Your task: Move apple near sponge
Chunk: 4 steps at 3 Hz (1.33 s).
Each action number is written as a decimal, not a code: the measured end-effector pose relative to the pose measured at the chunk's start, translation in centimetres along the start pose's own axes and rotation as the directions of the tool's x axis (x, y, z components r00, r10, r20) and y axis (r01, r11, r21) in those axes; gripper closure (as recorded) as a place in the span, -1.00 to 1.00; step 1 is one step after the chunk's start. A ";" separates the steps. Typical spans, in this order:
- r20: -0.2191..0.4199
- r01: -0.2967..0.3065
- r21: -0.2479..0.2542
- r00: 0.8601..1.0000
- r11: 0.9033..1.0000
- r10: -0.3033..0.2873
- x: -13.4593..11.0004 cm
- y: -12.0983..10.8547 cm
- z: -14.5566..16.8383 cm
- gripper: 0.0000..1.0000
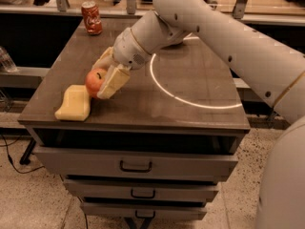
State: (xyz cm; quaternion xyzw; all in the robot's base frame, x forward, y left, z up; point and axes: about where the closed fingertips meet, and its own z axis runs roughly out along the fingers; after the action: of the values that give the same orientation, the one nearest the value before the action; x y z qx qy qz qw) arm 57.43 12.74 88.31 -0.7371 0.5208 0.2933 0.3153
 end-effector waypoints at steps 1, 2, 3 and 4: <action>0.009 -0.002 -0.012 1.000 1.000 0.002 0.3 0.5 1.1 -0.25; 0.004 -0.003 -0.007 1.000 1.000 0.003 0.8 0.8 1.2 -0.72; 0.002 -0.004 -0.001 1.000 1.000 0.004 1.1 0.9 1.1 -1.00; 0.002 -0.004 -0.001 1.000 1.000 0.004 1.1 0.9 1.1 -1.00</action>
Offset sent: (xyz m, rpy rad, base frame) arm -0.0055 -0.0068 -0.0185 -0.0034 -0.0040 -0.0137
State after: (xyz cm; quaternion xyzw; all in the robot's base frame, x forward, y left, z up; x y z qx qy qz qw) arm 56.74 12.65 86.62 -0.7359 0.5220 0.2949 0.3147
